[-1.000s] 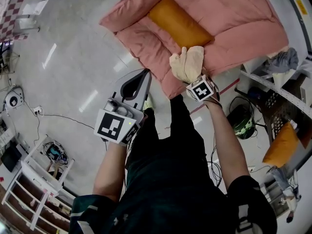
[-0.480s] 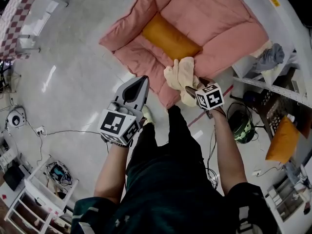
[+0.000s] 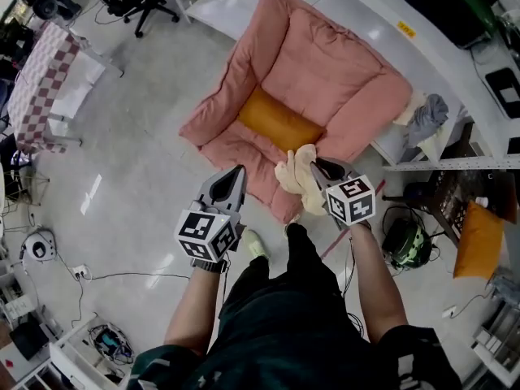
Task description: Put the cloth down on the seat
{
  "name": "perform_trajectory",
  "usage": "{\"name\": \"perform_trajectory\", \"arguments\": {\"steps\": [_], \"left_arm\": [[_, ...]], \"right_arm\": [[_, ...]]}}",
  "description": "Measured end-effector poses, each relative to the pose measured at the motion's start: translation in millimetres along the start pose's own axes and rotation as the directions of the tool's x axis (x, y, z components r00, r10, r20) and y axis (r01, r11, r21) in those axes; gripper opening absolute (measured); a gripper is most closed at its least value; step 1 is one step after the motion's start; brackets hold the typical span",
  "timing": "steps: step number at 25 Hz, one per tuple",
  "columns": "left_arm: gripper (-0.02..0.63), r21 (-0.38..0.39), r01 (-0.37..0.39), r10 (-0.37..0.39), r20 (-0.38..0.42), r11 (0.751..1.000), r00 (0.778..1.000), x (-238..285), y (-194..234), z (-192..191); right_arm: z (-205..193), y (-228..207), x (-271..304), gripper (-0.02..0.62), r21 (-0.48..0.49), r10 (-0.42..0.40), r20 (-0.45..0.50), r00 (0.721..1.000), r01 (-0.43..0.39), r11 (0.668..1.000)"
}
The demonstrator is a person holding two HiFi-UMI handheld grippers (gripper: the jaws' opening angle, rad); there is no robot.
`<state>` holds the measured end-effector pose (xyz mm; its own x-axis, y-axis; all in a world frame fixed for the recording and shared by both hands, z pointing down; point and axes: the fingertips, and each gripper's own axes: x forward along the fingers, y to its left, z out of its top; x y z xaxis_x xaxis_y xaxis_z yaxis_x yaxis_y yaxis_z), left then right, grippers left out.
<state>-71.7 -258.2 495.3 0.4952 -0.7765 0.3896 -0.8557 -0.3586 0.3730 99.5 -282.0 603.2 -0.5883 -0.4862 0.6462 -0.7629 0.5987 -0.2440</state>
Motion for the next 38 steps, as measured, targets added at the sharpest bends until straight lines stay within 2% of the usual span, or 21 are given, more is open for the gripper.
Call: {"name": "perform_trajectory", "arguments": {"steps": [6,10,18,29,38], "left_arm": [[0.005,0.023,0.019,-0.020,0.032,1.000,0.999,-17,-6,29],[0.005,0.025,0.025,-0.026,0.050,0.999,0.998,-35,-10,50],[0.005,0.045,-0.004,-0.001,0.124,0.999,0.992,-73,-11,98],[0.005,0.104,-0.015,-0.010,0.236,0.994,0.972,-125,-21,161],[0.005,0.179,-0.030,-0.027,0.307,0.983,0.951,-154,-42,196]], "right_arm": [[65,37,-34,0.023,0.021,0.025,0.174,0.984,-0.029,0.999],[95,66,-58,0.017,-0.002,0.026,0.250,0.968,-0.027,1.000],[157,89,-106,0.011,-0.016,0.000,0.405,0.914,0.007,1.000],[214,127,-157,0.005,-0.084,-0.005,0.532,0.847,0.059,0.995],[246,150,-193,0.005,-0.124,0.004,0.614,0.789,0.092,0.988]]}}
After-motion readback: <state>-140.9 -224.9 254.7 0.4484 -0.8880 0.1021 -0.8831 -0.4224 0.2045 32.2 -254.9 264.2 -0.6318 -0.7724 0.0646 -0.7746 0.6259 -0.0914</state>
